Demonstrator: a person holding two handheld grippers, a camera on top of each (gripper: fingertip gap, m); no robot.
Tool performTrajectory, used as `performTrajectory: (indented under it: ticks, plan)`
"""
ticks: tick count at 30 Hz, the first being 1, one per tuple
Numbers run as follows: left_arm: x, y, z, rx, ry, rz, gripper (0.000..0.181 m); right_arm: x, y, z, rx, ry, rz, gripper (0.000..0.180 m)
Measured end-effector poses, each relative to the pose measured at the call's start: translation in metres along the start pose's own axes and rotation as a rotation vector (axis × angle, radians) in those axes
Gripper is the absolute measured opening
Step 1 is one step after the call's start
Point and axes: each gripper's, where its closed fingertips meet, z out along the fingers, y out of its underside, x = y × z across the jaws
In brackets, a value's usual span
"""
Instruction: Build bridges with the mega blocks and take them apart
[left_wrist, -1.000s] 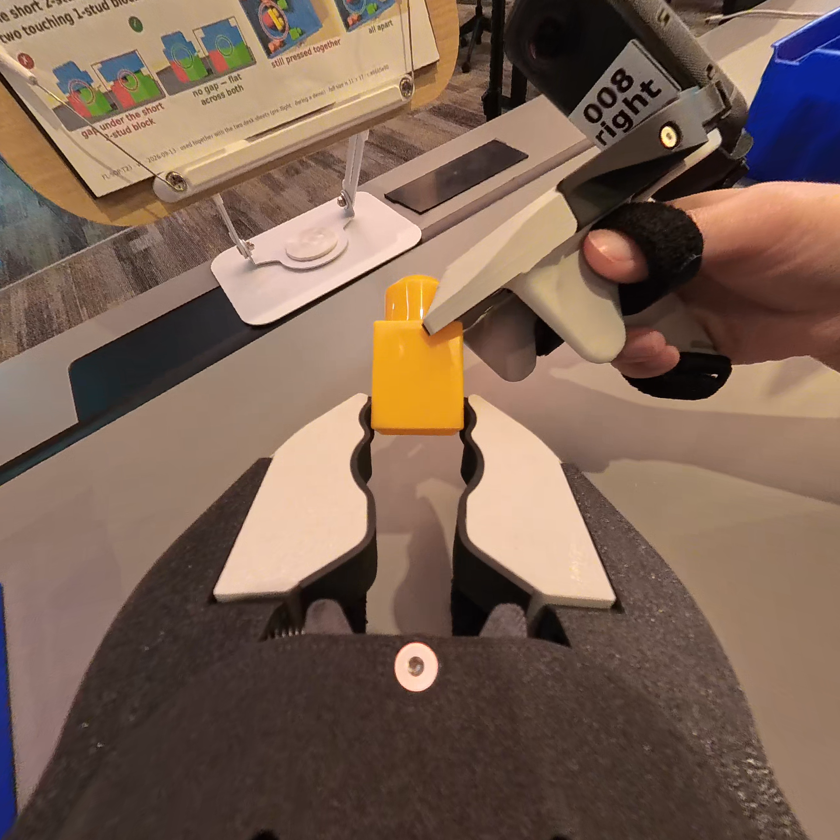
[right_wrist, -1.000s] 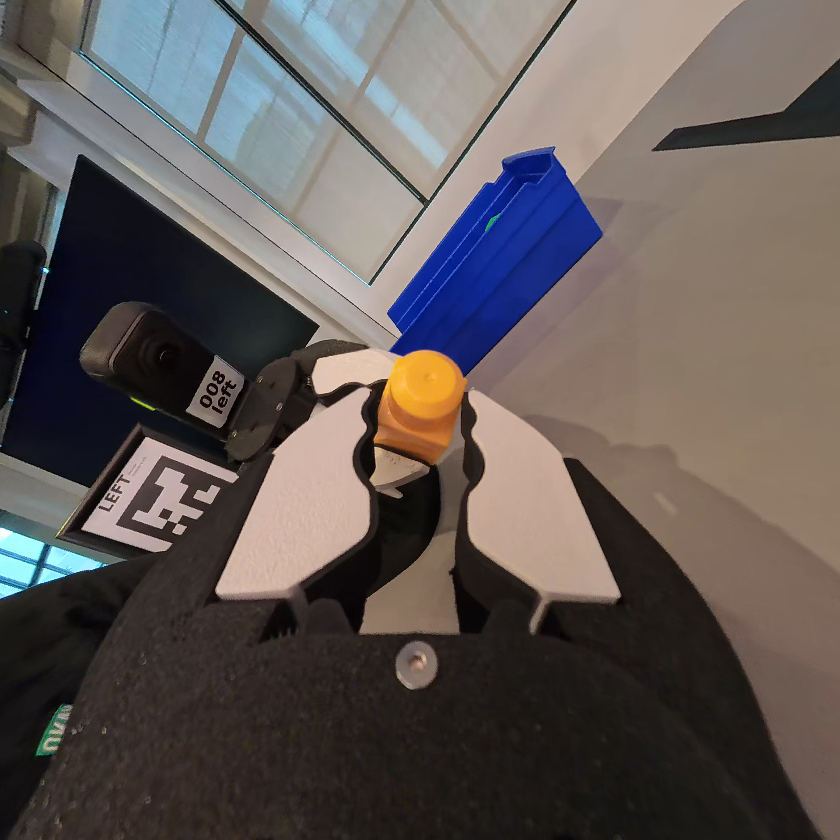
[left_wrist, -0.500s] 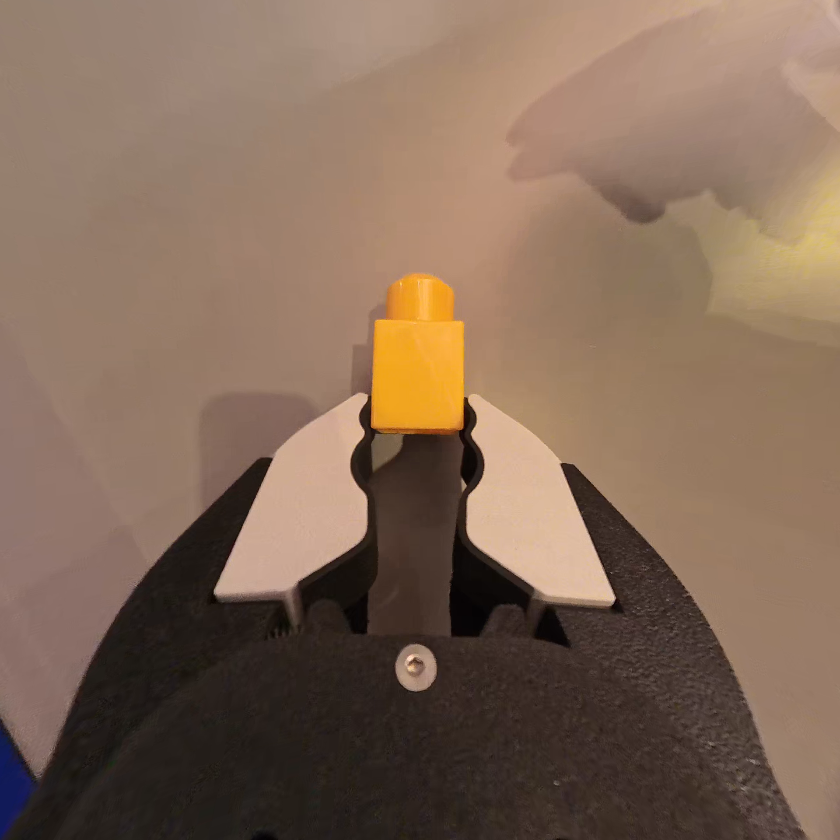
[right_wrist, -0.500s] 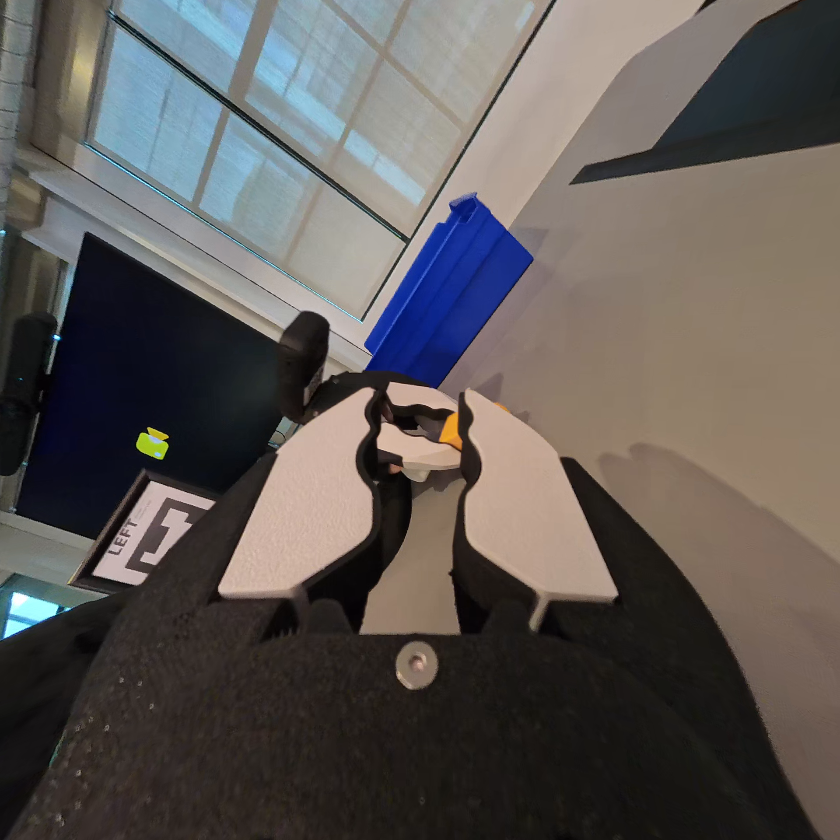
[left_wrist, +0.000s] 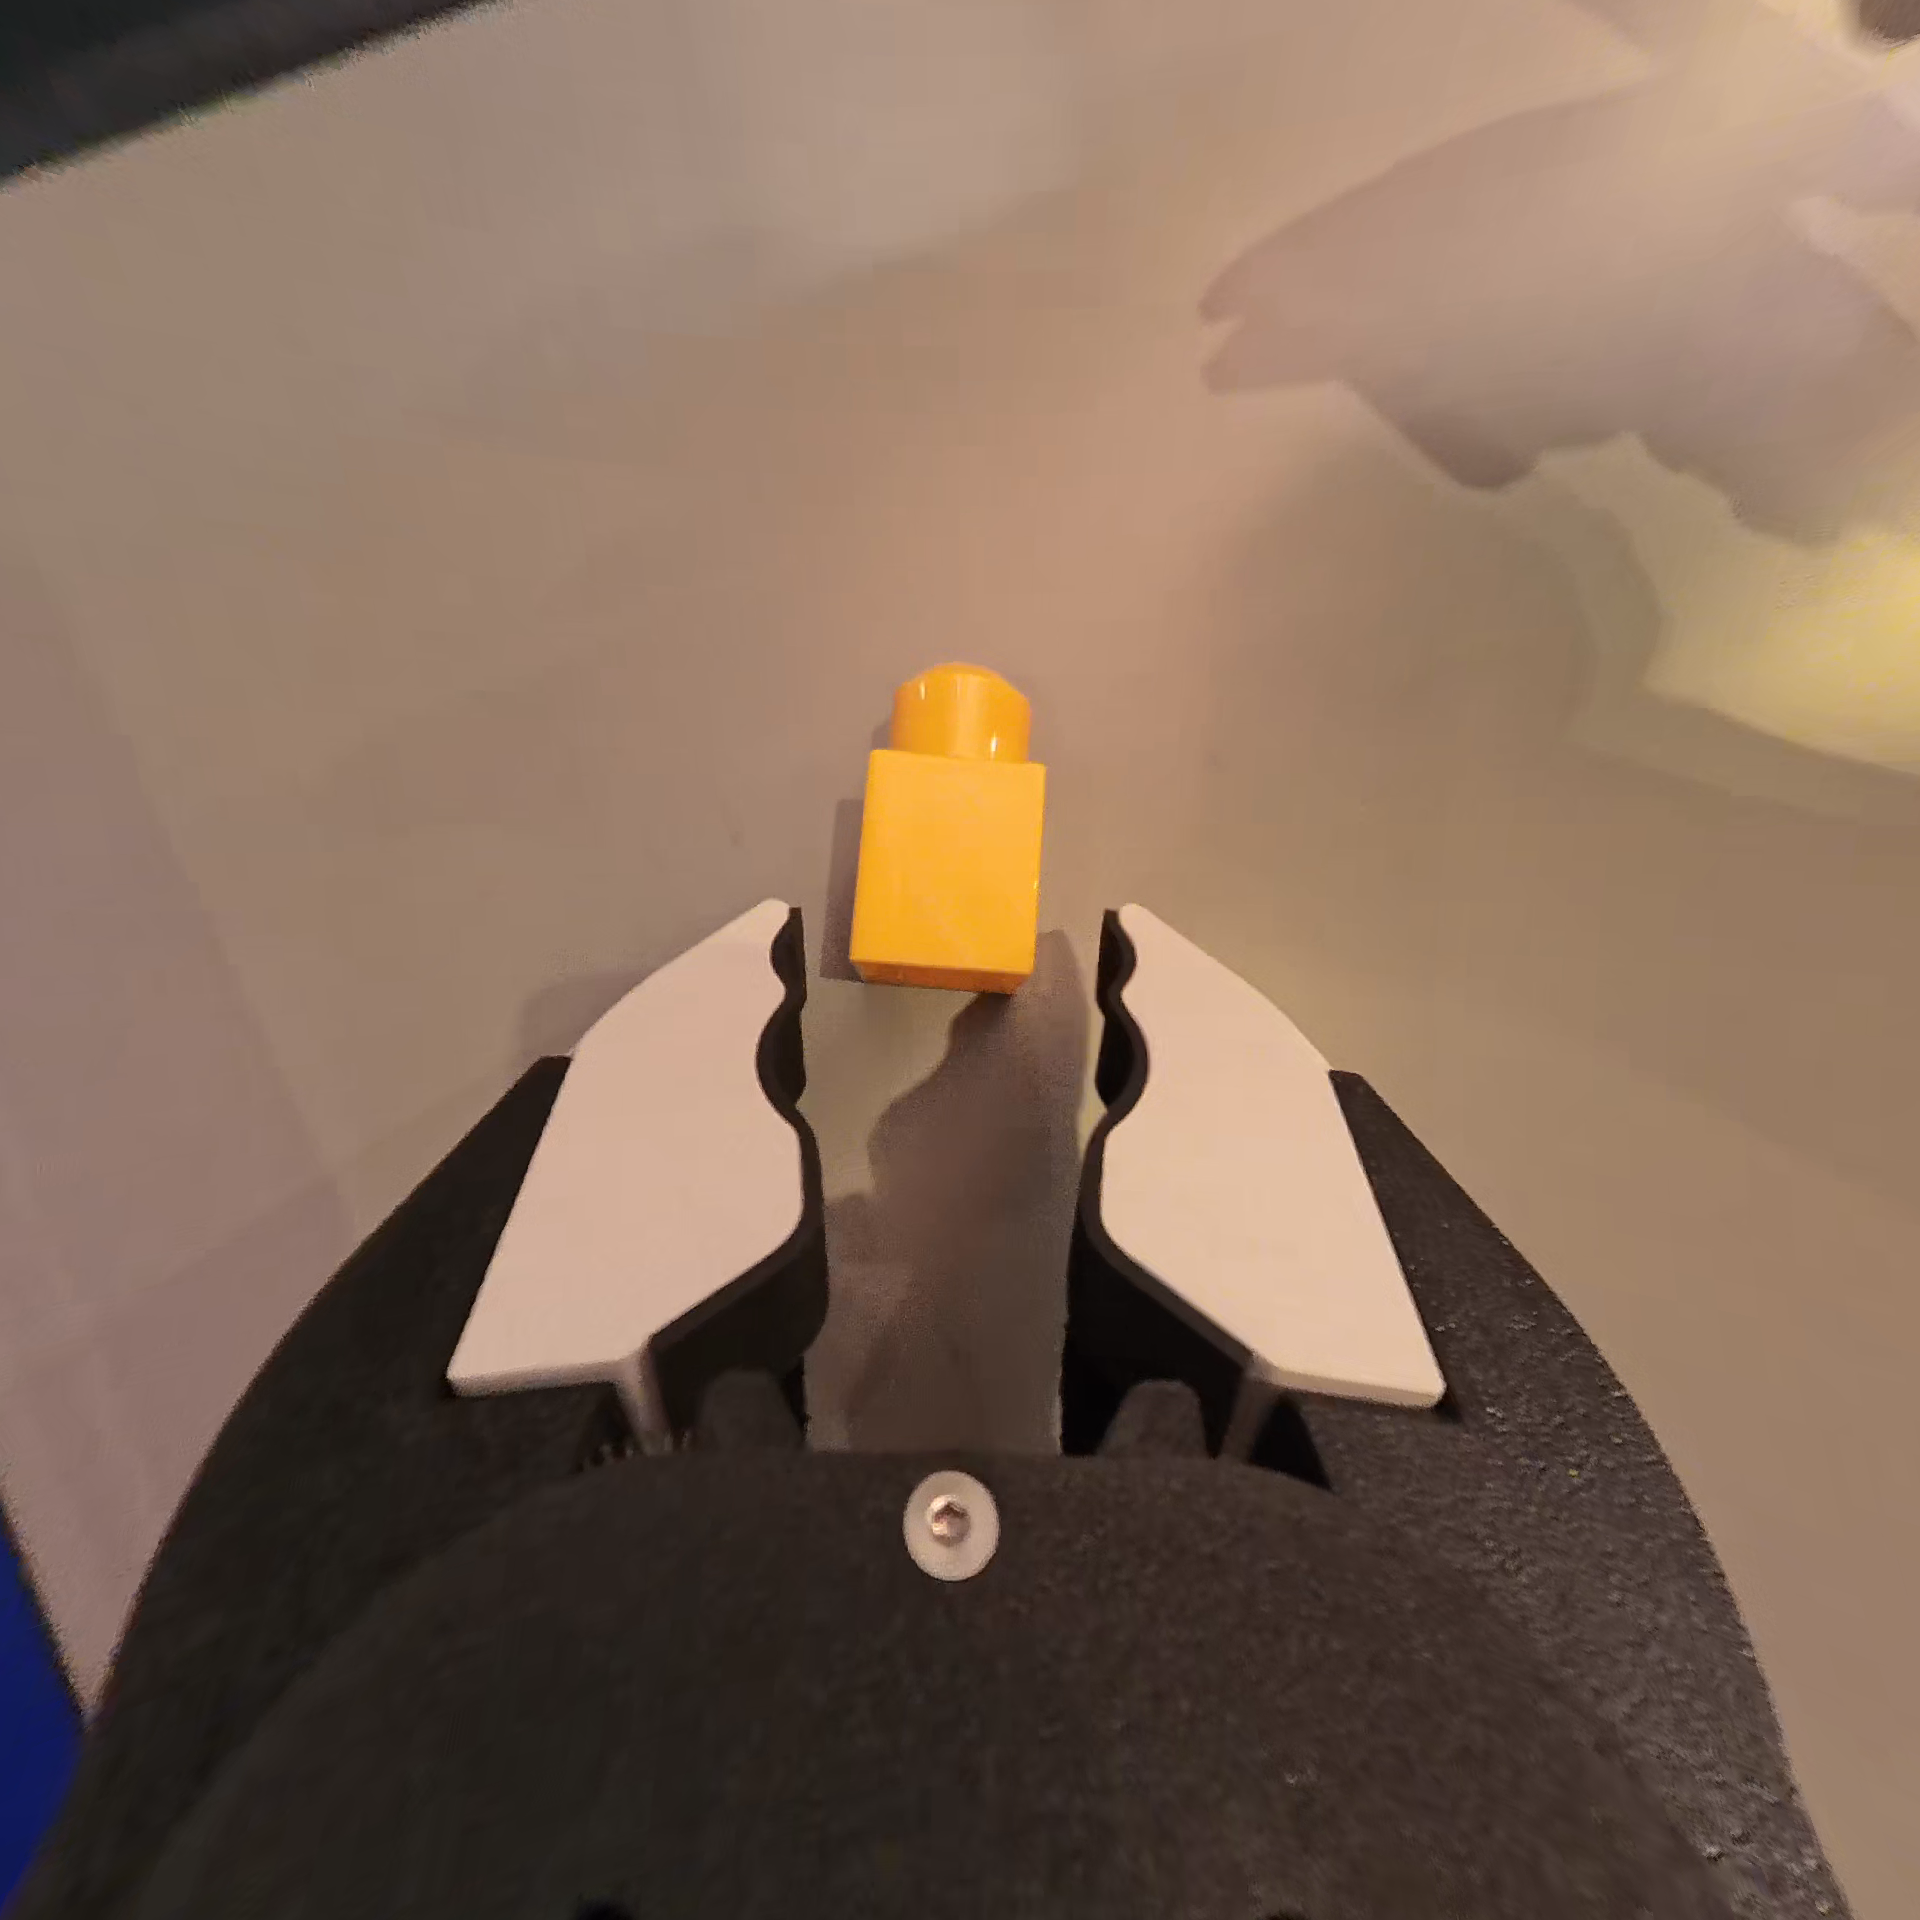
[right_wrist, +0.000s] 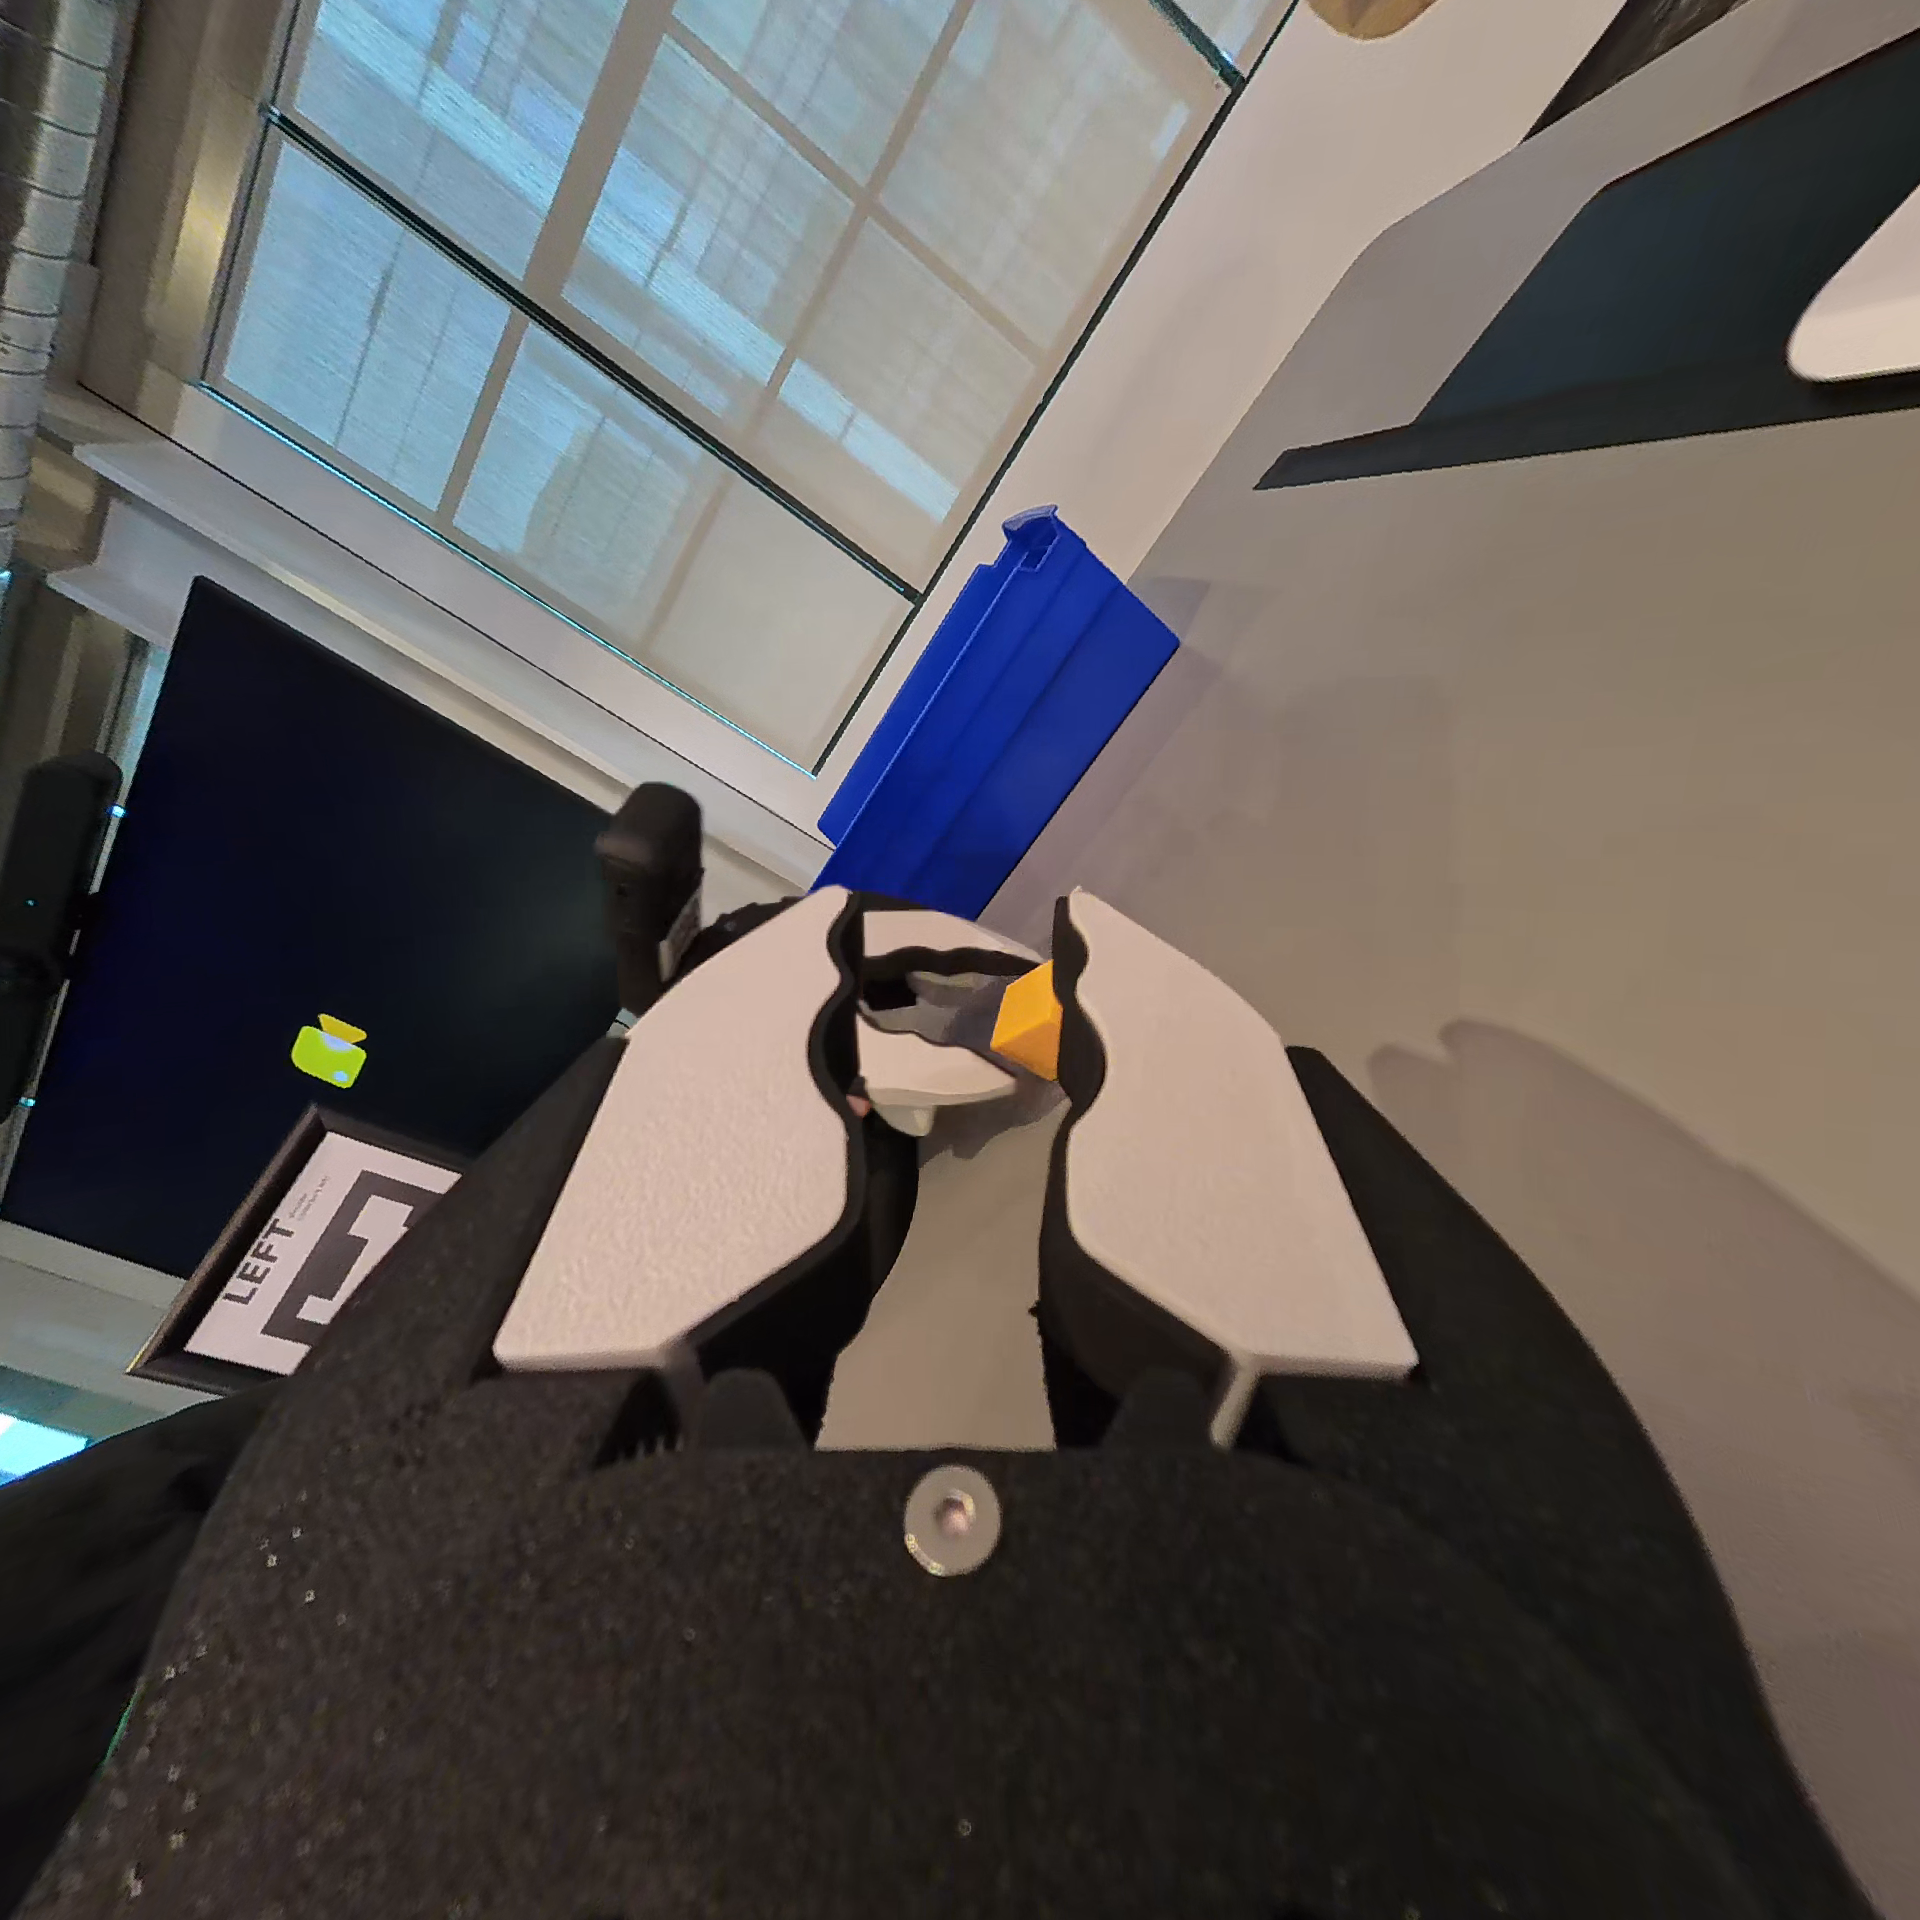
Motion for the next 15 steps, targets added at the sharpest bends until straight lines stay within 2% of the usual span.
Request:
performTrajectory:
  ticks: [4, 7, 11, 13, 15]
  plan:
    - [-0.010, -0.024, -0.055, 0.153, -0.026, -0.015, 0.050, 0.004, -0.005, -0.008, 0.019, 0.019, -0.009, 0.034]
    - [-0.051, -0.031, -0.113, 0.159, -0.069, -0.066, 0.046, 0.006, -0.010, -0.014, 0.041, 0.026, -0.011, 0.034]
    - [-0.157, -0.022, -0.161, 0.048, -0.200, -0.165, 0.043, 0.011, -0.012, -0.016, 0.044, 0.039, -0.014, 0.034]
    - [-0.215, -0.019, -0.170, 0.042, -0.270, -0.195, 0.032, 0.014, -0.010, -0.016, 0.034, 0.049, -0.018, 0.034]
    - [-0.257, -0.015, -0.168, 0.039, -0.317, -0.133, 0.029, 0.017, -0.007, -0.015, 0.017, 0.060, -0.025, 0.035]
